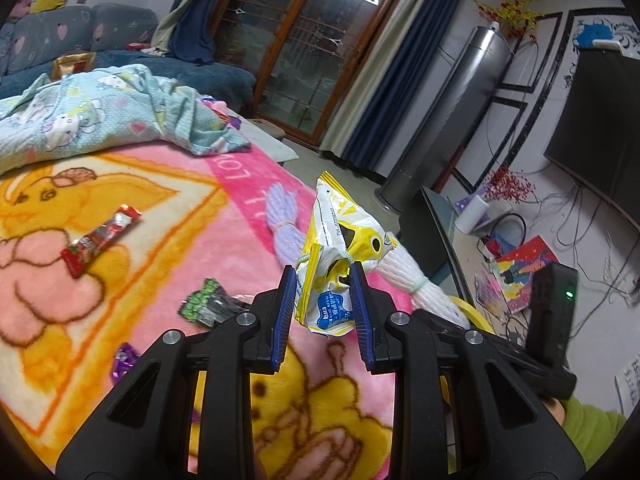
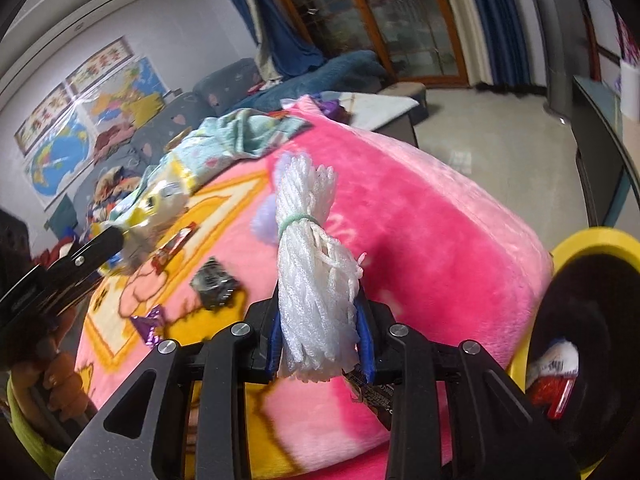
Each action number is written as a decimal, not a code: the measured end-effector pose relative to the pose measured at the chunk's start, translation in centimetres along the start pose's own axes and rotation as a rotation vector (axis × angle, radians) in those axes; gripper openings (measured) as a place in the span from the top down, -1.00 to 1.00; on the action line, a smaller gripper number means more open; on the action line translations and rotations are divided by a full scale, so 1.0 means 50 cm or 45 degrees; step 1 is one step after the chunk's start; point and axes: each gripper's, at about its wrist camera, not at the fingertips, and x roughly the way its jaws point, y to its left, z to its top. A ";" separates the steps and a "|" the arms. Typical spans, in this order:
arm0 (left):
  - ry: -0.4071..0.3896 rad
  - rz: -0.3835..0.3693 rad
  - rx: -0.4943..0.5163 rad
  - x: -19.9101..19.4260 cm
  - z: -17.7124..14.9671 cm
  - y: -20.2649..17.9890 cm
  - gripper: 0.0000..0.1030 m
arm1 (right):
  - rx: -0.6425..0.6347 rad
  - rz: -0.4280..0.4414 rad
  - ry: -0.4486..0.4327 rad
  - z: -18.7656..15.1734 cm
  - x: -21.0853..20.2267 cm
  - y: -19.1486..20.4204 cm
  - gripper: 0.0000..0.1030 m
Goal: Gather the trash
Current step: 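Carry the yellow wrapper and white foam net over the yellow bin and release both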
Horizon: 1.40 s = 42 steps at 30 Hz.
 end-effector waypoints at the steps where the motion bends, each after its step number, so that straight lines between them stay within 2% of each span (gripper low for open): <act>1: 0.008 -0.003 0.005 0.006 -0.002 -0.005 0.59 | 0.008 -0.007 0.005 0.000 0.004 -0.009 0.42; 7: 0.059 -0.024 0.035 0.036 -0.016 -0.030 0.59 | 0.034 -0.048 0.033 -0.005 0.027 -0.056 0.34; 15: 0.107 -0.052 0.093 0.074 -0.025 -0.075 0.59 | 0.050 -0.086 0.008 0.004 0.028 -0.098 0.39; 21: 0.135 -0.096 0.171 0.104 -0.026 -0.129 0.59 | 0.087 -0.122 -0.059 0.026 -0.013 -0.143 0.39; 29: 0.181 -0.168 0.292 0.152 -0.042 -0.221 0.59 | 0.111 -0.231 -0.133 0.032 -0.084 -0.221 0.39; 42: 0.304 -0.272 0.462 0.227 -0.124 -0.357 0.59 | 0.220 -0.384 -0.156 -0.016 -0.182 -0.355 0.36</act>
